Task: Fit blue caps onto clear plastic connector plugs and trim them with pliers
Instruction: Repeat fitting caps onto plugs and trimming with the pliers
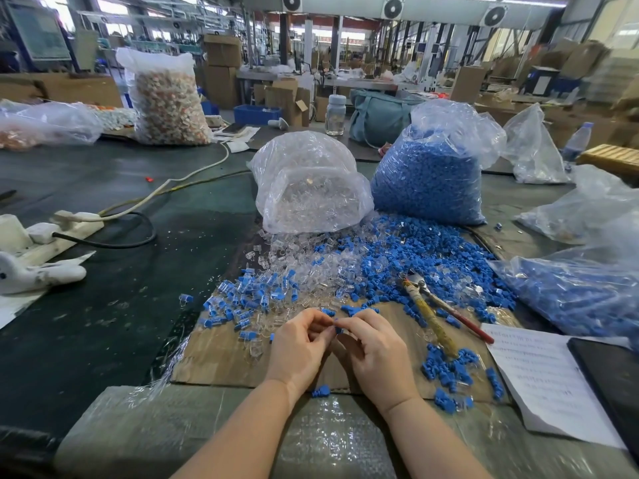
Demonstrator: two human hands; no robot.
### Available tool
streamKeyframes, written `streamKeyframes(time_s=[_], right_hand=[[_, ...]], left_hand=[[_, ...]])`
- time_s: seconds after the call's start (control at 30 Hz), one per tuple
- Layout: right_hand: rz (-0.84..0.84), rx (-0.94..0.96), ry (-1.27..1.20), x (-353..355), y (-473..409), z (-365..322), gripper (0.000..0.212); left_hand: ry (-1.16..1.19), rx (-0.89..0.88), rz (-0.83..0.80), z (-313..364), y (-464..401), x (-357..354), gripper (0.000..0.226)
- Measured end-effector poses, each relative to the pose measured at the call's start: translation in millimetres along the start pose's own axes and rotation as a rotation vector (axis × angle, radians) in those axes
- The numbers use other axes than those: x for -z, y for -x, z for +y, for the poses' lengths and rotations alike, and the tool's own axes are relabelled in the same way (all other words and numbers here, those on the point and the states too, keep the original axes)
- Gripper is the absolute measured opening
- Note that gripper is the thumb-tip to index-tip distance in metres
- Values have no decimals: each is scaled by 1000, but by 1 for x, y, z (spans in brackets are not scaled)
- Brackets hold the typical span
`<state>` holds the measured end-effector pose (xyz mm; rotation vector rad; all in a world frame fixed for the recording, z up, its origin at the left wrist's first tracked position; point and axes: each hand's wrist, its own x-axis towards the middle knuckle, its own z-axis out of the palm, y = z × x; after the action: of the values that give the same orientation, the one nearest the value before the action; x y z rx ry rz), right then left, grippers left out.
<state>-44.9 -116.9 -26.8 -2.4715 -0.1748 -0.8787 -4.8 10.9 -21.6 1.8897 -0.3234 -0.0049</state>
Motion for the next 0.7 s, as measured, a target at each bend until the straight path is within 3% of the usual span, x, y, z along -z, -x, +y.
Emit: streamKeyframes(time_s=[0.3, 0.47, 0.6, 0.7], right_hand=[[-7, -44, 87, 5, 0, 1, 31], [99, -251, 338, 23, -12, 15, 35], [-186, -690, 617, 49, -28, 42, 55], [-422, -880, 605, 59, -33, 60, 65]], left_hand=[[35, 54, 9, 2, -1, 0, 10], [36, 80, 6, 6, -3, 1, 10], [150, 155, -20, 10, -6, 2, 11], [170, 193, -25, 12, -9, 2, 9]])
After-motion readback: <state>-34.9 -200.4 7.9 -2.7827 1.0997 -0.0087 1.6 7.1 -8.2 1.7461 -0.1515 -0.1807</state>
